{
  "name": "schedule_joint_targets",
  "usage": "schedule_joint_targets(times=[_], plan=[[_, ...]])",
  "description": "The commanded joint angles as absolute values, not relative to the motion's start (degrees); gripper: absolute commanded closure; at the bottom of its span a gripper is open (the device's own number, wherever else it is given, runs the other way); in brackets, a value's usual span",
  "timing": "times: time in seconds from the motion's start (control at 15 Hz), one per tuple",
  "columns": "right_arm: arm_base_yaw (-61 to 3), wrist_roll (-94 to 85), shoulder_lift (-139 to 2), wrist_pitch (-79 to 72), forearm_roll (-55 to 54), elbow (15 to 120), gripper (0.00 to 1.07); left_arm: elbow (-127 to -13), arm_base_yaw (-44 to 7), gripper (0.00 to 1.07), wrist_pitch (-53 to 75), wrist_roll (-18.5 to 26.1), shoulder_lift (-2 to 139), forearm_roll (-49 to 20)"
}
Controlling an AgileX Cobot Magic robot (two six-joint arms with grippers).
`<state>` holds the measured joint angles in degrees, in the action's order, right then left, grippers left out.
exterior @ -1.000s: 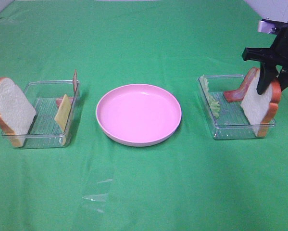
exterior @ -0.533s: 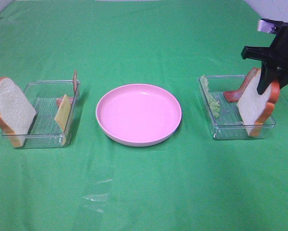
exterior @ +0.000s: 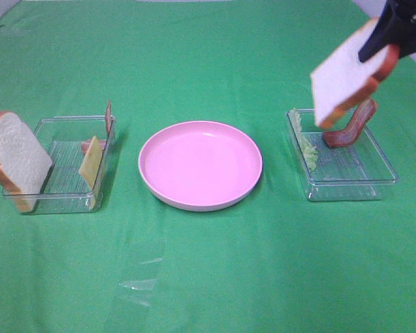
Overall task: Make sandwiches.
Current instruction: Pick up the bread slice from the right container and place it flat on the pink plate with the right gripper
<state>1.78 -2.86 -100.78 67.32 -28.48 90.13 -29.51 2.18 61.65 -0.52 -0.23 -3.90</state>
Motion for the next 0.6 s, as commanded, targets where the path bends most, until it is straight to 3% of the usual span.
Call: schedule_joint_targets(times=[0.07,0.4,0.6], plan=[[-0.80,-8.54,-101.47,65.66,-37.24,90.24,1.07,-29.51,2.06,0.04,61.54,-0.46,-1.15,-3.90],[-13.29,-10.14,-112.41,52.20,-46.93,90.24,1.07,-29.51,2.06,0.04,61.54,-0.46,-1.15,-3.90],[-13.92,-11.63,-117.86,50.48,-49.73,90.30,1.07,-29.51,2.06,0.04,61.54,-0.46,-1.15,-3.90]])
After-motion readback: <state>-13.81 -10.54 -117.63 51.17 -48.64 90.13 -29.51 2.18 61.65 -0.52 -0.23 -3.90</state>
